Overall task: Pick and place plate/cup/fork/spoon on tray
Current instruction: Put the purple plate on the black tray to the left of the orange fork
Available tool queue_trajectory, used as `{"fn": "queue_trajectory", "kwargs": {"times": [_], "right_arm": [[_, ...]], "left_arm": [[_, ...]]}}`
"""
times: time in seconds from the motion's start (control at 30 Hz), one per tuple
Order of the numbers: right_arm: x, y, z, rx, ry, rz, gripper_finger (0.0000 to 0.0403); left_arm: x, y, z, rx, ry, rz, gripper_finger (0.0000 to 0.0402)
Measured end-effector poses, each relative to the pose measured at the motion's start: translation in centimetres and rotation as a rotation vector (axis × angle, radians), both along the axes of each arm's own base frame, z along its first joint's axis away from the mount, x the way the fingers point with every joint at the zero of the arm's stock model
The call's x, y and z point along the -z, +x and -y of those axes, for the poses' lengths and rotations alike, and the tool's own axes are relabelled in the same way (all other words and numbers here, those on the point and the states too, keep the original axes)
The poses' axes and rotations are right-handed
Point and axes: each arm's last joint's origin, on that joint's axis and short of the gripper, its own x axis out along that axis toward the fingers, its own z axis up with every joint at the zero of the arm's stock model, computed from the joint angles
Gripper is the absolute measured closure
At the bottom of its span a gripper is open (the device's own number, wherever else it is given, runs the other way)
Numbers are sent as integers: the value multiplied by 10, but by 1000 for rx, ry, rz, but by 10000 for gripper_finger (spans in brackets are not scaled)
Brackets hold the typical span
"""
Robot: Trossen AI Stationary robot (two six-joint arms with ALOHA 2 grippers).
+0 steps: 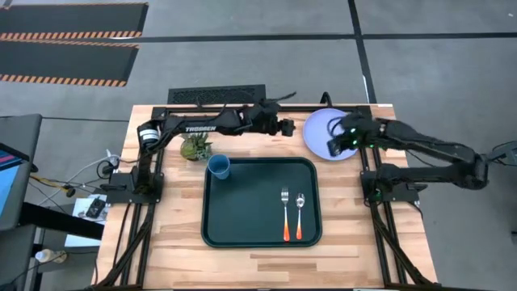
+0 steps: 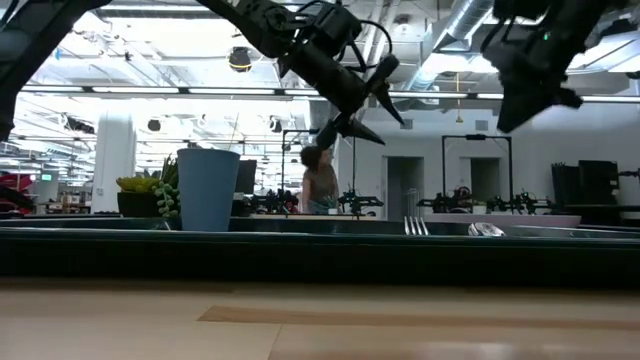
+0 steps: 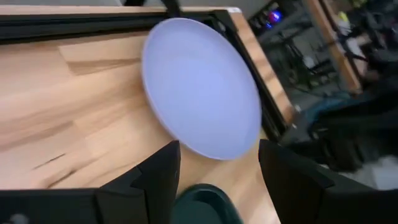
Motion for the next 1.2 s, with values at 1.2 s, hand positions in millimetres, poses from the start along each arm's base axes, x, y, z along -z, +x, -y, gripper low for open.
{"fn": "queue_trajectory", "kwargs": {"times": [1.2], "right_arm": [[125, 56, 16, -594, 23, -598, 198]], "left_arm": [[-20, -23, -20, 341, -138, 65, 198]]}}
